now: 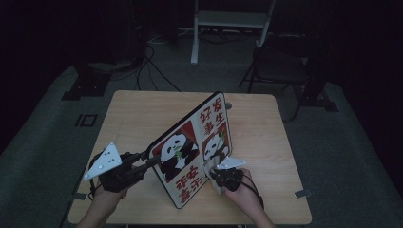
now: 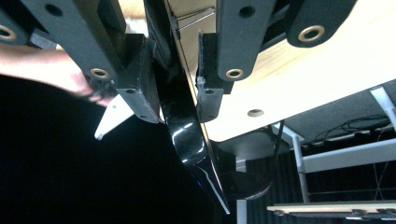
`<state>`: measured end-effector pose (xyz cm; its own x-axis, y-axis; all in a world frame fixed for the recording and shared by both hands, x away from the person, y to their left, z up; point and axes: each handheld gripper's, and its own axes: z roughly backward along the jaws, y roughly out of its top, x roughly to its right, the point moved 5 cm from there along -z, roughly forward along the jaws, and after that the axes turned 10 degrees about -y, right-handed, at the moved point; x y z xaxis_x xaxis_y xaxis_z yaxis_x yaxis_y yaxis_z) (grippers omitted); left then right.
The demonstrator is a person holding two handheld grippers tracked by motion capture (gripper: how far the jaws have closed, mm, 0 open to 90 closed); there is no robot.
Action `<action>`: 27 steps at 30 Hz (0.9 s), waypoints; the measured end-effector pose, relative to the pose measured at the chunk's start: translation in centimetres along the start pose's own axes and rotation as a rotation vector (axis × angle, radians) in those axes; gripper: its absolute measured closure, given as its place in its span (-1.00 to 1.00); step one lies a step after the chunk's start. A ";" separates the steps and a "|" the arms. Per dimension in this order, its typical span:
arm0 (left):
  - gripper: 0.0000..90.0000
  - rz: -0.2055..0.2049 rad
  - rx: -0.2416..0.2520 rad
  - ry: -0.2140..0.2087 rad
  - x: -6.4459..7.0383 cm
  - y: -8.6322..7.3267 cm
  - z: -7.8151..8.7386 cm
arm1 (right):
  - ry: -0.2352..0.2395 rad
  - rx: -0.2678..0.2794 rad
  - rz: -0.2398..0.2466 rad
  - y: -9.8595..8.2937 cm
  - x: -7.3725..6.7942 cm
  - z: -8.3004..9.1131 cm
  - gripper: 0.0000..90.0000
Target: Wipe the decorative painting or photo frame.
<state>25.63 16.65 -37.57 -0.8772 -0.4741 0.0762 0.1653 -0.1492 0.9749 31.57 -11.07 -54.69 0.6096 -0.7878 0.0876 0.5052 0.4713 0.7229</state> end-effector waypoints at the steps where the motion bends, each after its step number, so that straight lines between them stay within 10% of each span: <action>1: 0.59 0.001 0.001 -0.001 0.0 0.0 0.0 | -0.005 0.051 -0.013 1.2 0.3 1.1 0.77; 27: 0.62 0.005 0.007 0.015 0.2 0.1 -0.2 | 0.014 0.460 0.045 14.8 -1.6 10.9 0.77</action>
<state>25.58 16.35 -37.52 -0.8695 -0.4877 0.0778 0.1661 -0.1405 0.9760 31.42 -7.19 -36.71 0.6344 -0.7639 0.1187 0.1566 0.2773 0.9479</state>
